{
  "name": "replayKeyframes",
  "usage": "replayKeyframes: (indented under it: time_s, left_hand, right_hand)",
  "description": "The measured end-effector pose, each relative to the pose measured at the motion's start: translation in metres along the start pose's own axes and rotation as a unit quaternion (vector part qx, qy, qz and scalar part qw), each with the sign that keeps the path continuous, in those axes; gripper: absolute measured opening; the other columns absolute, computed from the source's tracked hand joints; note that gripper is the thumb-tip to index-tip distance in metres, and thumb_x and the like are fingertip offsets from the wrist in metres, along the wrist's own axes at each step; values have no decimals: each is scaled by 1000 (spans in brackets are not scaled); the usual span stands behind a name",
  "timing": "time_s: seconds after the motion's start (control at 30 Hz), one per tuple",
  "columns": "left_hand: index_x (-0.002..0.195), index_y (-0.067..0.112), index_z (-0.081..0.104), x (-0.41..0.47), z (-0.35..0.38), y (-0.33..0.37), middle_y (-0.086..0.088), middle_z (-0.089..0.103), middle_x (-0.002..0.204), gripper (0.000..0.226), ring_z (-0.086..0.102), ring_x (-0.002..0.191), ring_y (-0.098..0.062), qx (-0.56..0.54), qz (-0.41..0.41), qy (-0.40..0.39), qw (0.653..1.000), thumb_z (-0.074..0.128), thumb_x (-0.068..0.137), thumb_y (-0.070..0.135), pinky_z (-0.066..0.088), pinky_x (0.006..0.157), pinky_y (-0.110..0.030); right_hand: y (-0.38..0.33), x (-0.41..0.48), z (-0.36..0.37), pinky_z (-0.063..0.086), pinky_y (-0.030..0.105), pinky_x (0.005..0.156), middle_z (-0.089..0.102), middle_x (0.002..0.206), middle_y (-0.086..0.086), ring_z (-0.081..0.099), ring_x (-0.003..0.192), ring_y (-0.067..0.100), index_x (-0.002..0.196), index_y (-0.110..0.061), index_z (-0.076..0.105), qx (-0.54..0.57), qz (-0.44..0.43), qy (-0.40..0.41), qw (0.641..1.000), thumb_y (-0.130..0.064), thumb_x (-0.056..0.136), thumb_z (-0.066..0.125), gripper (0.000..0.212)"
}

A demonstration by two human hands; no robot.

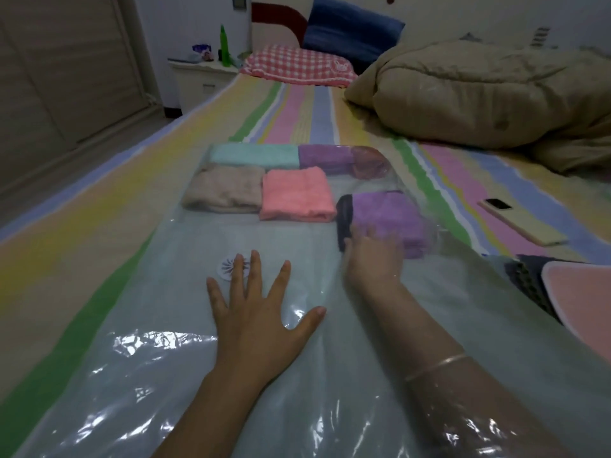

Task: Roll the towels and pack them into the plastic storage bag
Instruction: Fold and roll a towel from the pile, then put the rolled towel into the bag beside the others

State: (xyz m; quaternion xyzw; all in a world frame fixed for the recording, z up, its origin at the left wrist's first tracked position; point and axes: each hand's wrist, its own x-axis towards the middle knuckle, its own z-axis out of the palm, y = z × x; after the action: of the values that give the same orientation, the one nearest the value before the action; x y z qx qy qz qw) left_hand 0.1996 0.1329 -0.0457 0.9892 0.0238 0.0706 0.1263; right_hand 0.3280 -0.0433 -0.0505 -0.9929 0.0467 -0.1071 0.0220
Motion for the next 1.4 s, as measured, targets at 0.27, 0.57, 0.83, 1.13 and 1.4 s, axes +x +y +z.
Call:
replayKeyframes:
  time_s: [0.27,0.57,0.83,1.13,1.4]
  left_hand:
    - [148,48,-2,-1,-1,0,0,-20,159,95,-29,142,-18,-1,0,2,1000,1,64,91,-13,114,-57]
    - [149,47,9,-1,3,1,-2,-9,161,96,-20,146,-19,-5,4,26,1000,5,65,92,-11,114,-57]
    - [149,46,9,-2,4,-1,-3,-8,161,93,-19,146,-20,-13,14,32,999,8,68,91,-10,115,-58]
    - [149,44,11,-1,2,1,-2,-3,162,91,-14,147,-20,-7,16,45,999,8,69,88,-12,115,-55]
    - [117,22,65,-31,-41,43,-8,58,132,50,48,128,-28,-78,91,122,985,39,79,42,17,114,-50]
  right_hand:
    - [5,67,3,29,49,104,53,129,15,44,121,39,129,-16,50,2,-81,13,997,-42,93,15,56]
    - [10,30,-1,46,45,81,63,90,23,59,87,42,95,-6,67,93,-41,137,985,-25,83,42,34]
    - [3,46,9,50,38,73,65,102,24,64,86,40,103,-4,69,96,-44,90,990,-25,87,34,43]
    - [8,47,0,42,46,92,54,123,25,53,111,39,120,-3,54,44,-99,-13,994,-34,93,30,48]
    - [26,-137,-46,35,50,105,52,135,18,49,126,35,127,-10,55,107,-144,-18,984,-44,86,10,70]
